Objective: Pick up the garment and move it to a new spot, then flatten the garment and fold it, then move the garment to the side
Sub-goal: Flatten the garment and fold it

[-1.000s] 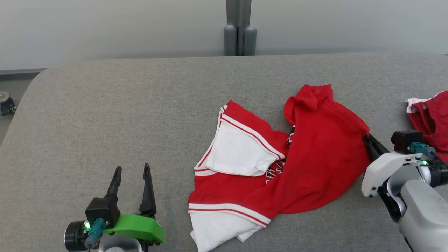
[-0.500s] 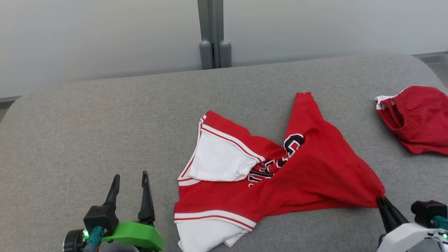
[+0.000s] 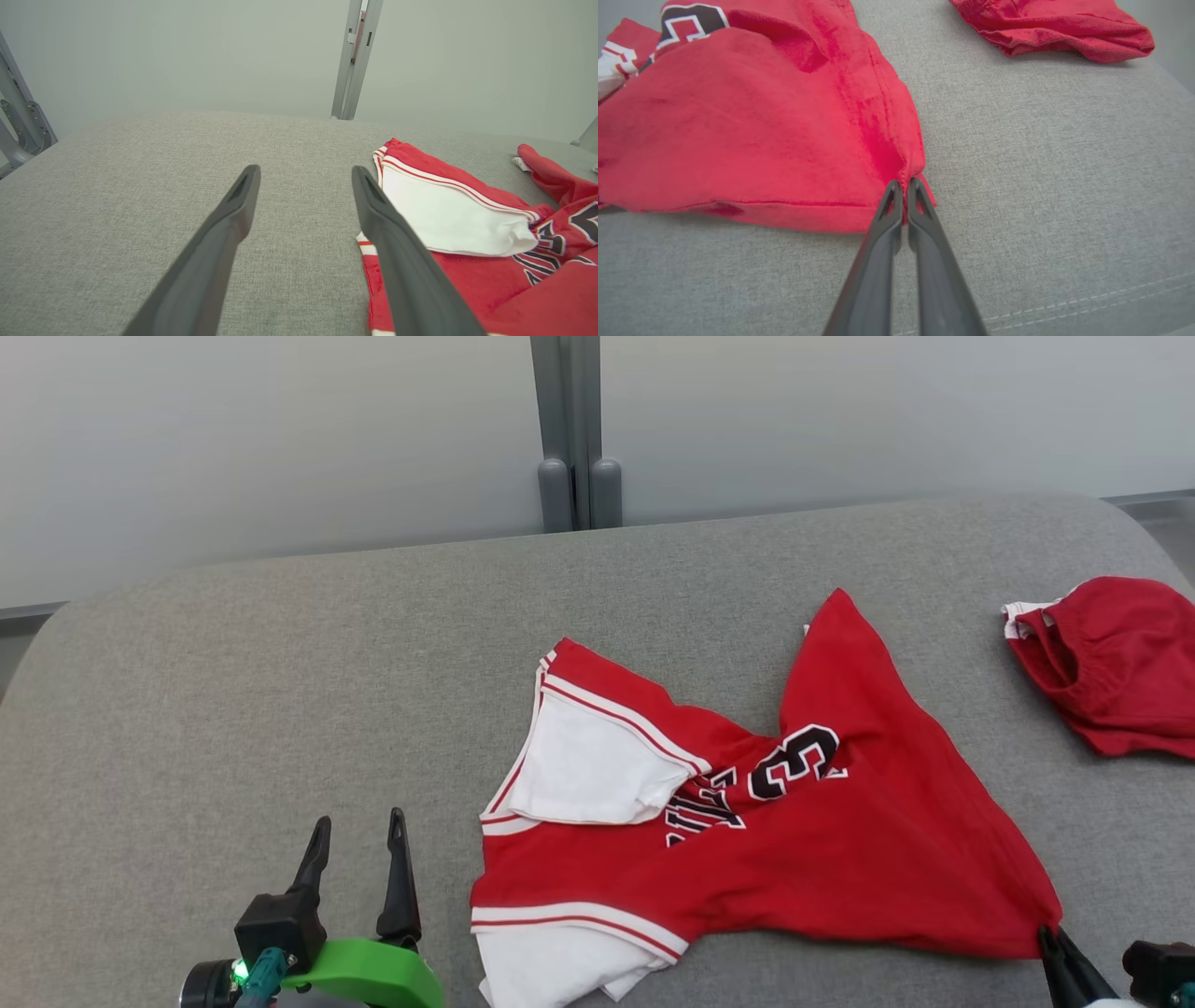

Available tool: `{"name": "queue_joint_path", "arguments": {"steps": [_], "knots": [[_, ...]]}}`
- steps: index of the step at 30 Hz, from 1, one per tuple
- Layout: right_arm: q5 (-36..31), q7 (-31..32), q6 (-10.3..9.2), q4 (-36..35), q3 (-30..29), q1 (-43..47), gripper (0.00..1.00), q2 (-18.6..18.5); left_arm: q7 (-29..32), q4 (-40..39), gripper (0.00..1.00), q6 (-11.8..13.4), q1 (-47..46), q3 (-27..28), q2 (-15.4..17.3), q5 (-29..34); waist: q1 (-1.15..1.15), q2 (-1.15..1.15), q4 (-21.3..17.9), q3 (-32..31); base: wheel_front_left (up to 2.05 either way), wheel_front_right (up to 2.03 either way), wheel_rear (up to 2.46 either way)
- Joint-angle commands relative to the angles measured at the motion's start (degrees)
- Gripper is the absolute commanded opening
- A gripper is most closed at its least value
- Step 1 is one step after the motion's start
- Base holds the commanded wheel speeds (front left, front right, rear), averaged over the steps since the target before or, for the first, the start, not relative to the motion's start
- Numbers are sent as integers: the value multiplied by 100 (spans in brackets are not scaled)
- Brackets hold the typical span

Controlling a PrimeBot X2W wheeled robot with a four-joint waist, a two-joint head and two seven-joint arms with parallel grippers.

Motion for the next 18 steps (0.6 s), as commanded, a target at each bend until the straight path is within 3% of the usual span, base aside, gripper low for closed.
{"name": "queue_joint_path", "arguments": {"steps": [1, 9, 18], "knots": [[8, -57, -9, 92, -57, 101, 100, -1, -3, 5, 100, -33, 94, 17, 17, -26, 0, 0, 30, -27, 0, 0, 0], [104, 175, -9, 176, -274, 230, 100, -123, -3, -24, 100, -7, 131, 18, 11, -45, 0, 0, 52, -76, 0, 0, 0], [13, 821, -8, -297, -107, -733, 100, -362, -3, -55, 100, -27, 16, -48, 6, -41, 0, 0, 143, -26, 0, 0, 0]]}}
